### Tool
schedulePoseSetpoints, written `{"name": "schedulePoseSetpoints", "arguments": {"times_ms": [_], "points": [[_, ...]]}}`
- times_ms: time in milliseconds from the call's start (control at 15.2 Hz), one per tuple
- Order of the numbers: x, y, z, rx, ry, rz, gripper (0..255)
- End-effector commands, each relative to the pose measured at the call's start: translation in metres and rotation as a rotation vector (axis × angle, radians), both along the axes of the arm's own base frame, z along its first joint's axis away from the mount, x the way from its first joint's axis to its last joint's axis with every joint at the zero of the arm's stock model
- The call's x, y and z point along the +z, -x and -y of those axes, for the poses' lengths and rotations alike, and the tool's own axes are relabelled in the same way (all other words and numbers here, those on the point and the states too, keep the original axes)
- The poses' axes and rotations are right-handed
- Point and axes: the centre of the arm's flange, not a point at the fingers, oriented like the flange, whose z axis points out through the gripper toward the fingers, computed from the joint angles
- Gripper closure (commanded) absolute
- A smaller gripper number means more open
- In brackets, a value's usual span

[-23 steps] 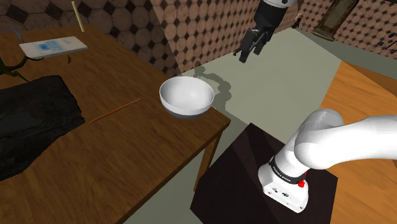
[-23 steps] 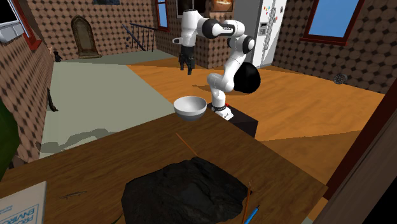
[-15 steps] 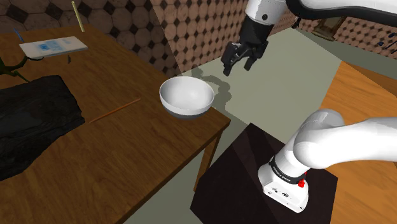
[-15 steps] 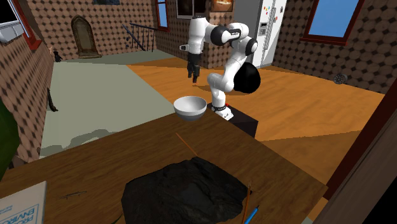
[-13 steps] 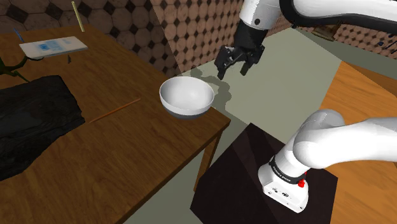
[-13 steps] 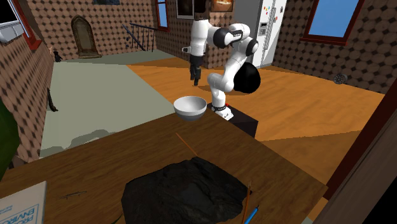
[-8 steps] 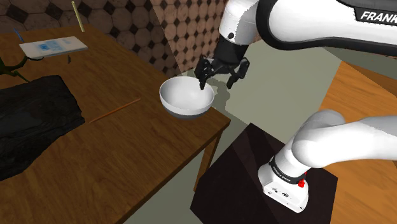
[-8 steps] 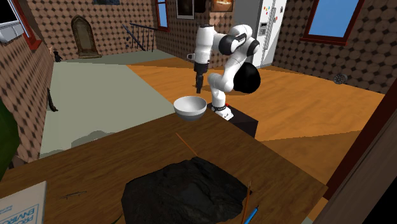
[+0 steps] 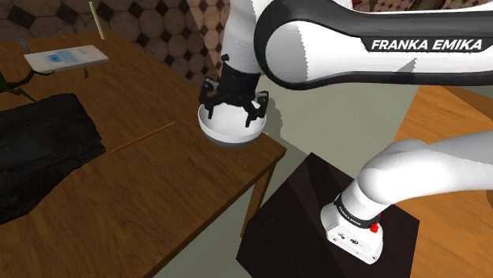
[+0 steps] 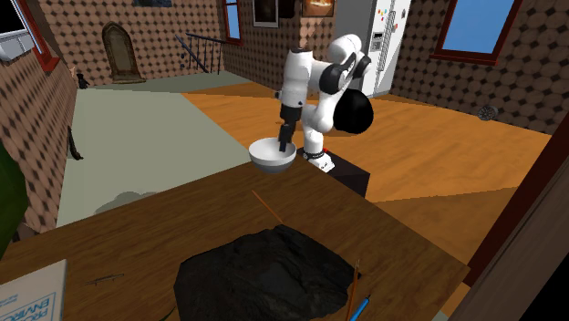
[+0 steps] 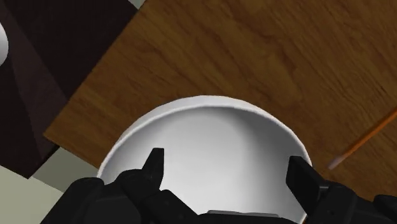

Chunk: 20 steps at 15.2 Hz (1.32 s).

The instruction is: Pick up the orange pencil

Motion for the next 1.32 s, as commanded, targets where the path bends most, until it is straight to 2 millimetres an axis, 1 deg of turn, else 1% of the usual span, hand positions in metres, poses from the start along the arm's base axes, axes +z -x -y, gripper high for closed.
{"name": "schedulePoseSetpoints", "arguments": {"times_ms": [0, 264, 462, 726, 924, 990, 1254], "points": [[-0.008, -0.015, -0.023, -0.088, -0.020, 0.009, 0], [-0.021, -0.052, -0.056, -0.251, -0.051, 0.026, 0], [-0.029, -0.083, -0.078, -0.373, -0.074, 0.039, 0], [-0.039, -0.128, -0.100, -0.536, -0.105, 0.057, 0], [-0.045, -0.163, -0.112, -0.658, -0.128, 0.070, 0], [-0.045, -0.167, -0.113, -0.671, -0.130, 0.071, 0], [-0.067, -0.167, -0.113, -0.671, -0.130, 0.071, 0]]}}
